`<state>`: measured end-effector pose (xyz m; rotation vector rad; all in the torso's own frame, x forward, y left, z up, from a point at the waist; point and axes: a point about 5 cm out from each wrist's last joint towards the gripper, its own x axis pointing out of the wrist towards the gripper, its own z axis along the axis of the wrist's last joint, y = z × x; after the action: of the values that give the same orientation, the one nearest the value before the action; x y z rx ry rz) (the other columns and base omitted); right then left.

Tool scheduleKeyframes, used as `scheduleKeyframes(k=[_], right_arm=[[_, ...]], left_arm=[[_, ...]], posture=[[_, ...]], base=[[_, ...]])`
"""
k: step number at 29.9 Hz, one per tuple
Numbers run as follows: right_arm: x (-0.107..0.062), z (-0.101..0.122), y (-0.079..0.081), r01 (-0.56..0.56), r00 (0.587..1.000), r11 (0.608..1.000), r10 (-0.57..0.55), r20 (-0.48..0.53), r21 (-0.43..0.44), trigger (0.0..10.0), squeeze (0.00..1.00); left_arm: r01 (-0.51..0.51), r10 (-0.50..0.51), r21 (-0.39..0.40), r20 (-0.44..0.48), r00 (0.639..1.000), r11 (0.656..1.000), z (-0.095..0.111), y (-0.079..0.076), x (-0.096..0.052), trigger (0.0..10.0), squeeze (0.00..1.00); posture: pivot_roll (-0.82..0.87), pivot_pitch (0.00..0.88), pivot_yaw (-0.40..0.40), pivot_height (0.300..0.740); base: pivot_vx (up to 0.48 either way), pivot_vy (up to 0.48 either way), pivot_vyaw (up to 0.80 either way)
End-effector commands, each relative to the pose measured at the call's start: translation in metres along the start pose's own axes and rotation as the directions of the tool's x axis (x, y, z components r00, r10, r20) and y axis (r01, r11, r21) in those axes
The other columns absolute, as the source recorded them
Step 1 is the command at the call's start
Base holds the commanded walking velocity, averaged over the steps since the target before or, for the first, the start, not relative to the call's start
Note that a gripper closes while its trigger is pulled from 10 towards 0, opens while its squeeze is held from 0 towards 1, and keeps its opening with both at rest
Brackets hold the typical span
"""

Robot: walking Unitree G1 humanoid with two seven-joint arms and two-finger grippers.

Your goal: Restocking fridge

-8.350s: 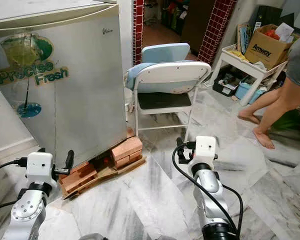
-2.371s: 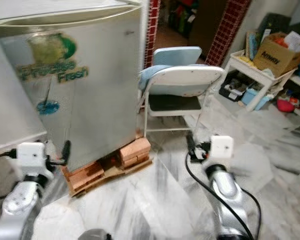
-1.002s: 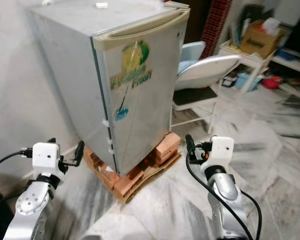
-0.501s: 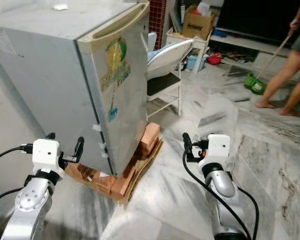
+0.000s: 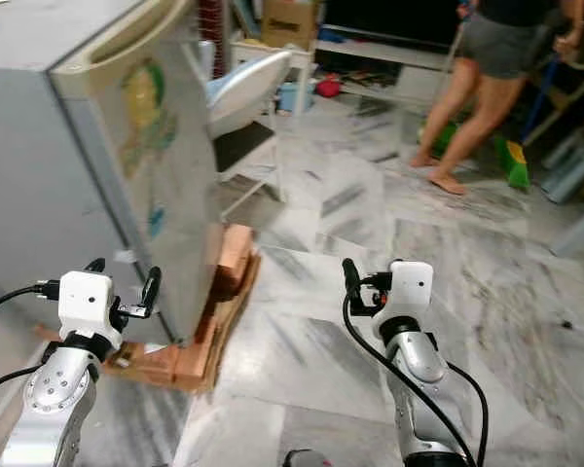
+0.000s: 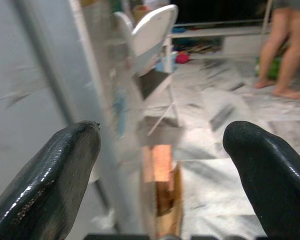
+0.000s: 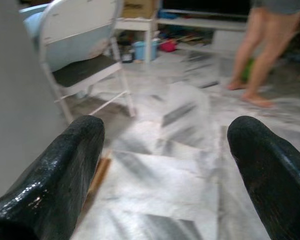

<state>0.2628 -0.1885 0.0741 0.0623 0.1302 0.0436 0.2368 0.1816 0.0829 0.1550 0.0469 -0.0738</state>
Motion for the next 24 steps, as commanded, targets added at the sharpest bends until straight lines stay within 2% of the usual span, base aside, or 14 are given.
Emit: scheduleKeyframes(k=[1, 7, 16, 24], right_arm=[[0.0027, 0.0076, 0.0007, 0.002, 1.000, 1.000, -0.002, 0.031, -0.001, 10.0, 0.00], [0.0028, 0.0080, 0.0010, -0.003, 0.999, 1.000, 0.003, 0.032, -0.012, 10.0, 0.00], [0.0022, 0.0073, -0.0003, 0.002, 1.000, 1.000, -0.001, 0.029, -0.019, 10.0, 0.00], [0.0018, 0.0063, -0.0011, 0.002, 1.000, 1.000, -0.002, 0.022, -0.024, 10.0, 0.00]], left_arm=[[0.003, -0.003, 0.011, 0.014, 1.000, 1.000, 0.0025, 0.0002, 0.0000, 10.0, 0.00], [-0.003, 0.003, 0.010, 0.011, 1.000, 1.000, 0.0017, 0.0010, 0.0000, 10.0, 0.00], [0.000, 0.000, 0.005, 0.009, 1.000, 1.000, 0.0009, -0.0008, -0.0004, 10.0, 0.00], [-0.012, 0.012, -0.004, -0.015, 1.000, 1.000, -0.0032, 0.0007, -0.0002, 10.0, 0.00]], posture=[[0.05, 0.000, -0.058, 0.740], [0.05, 0.000, -0.062, 0.740], [0.05, 0.000, -0.065, 0.740], [0.05, 0.000, -0.068, 0.740]], base=[[0.289, 0.352, 0.00], [0.270, 0.351, 0.00], [0.054, 0.299, 0.00], [0.000, 0.000, 0.00]])
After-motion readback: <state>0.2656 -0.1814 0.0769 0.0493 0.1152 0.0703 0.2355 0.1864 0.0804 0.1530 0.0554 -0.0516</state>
